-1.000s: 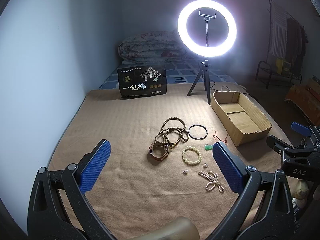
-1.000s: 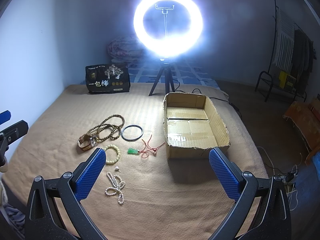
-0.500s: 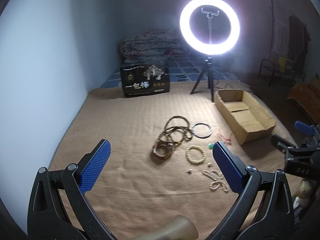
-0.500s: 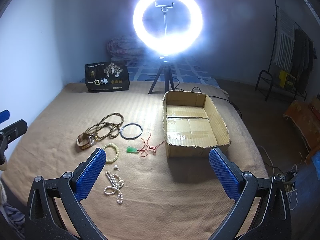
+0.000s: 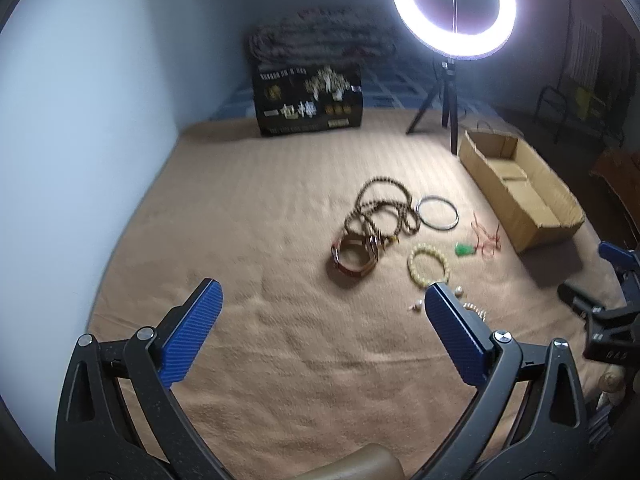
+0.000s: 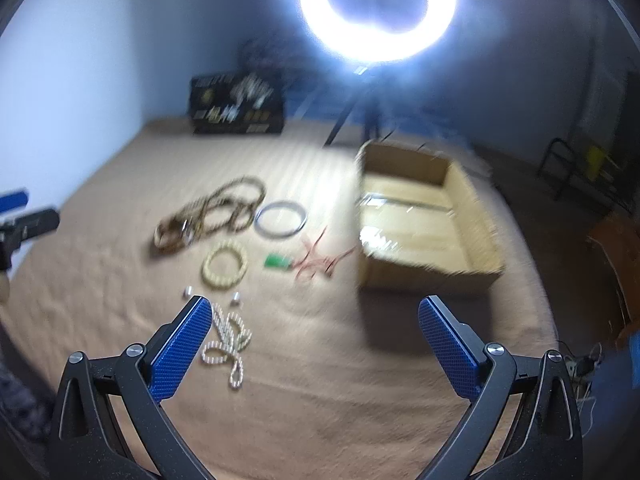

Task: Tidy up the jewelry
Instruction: 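Move left tool to the red-strap watch while right tool approaches the pearl necklace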

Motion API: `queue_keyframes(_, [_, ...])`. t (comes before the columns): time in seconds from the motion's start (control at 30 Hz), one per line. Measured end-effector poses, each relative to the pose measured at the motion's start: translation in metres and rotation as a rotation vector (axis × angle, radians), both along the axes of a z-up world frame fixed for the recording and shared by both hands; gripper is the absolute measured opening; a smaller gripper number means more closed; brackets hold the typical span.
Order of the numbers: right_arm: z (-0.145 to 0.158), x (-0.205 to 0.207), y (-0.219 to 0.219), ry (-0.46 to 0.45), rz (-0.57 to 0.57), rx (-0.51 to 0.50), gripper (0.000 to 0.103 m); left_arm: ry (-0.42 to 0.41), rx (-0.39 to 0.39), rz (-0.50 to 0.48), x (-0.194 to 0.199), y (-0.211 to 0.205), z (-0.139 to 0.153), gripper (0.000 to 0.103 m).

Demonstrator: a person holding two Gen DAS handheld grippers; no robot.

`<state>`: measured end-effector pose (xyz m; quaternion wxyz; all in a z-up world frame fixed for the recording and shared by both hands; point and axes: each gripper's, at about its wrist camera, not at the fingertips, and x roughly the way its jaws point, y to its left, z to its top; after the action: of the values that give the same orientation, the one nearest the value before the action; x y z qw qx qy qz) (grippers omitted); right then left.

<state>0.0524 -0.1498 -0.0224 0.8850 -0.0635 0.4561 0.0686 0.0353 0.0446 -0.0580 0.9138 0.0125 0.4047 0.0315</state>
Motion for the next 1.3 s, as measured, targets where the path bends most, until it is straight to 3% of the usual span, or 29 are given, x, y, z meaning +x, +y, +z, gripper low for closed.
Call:
queue_keyframes(0.13, [-0.024, 0.007, 0.006, 0.119, 0.048, 0.038, 0.102, 0.088, -0.053, -0.015, 0.018, 0.003, -0.015, 0.088])
queue_keyframes(0.27, [-0.032, 0.013, 0.013, 0.164, 0.082, 0.064, 0.102, 0.154, -0.129, -0.020, 0.042, 0.007, -0.027, 0.074])
queue_keyframes(0.4, [-0.039, 0.018, 0.020, 0.191, 0.115, 0.068, 0.096, 0.184, -0.133, -0.021, 0.067, 0.012, -0.037, 0.063])
queue_keyframes(0.6, [-0.060, 0.024, 0.031, 0.282, 0.139, 0.106, 0.087, 0.288, -0.215, -0.004, 0.104, 0.025, -0.067, 0.043])
queue_keyframes(0.9, [-0.077, 0.027, 0.040, 0.353, 0.175, 0.135, 0.073, 0.383, -0.330, 0.049, 0.146, 0.036, -0.101, 0.040])
queue_keyframes(1.3, [-0.102, 0.040, 0.038, 0.423, 0.183, 0.138, 0.063, 0.442, -0.353, 0.033, 0.163, 0.031, -0.127, 0.033])
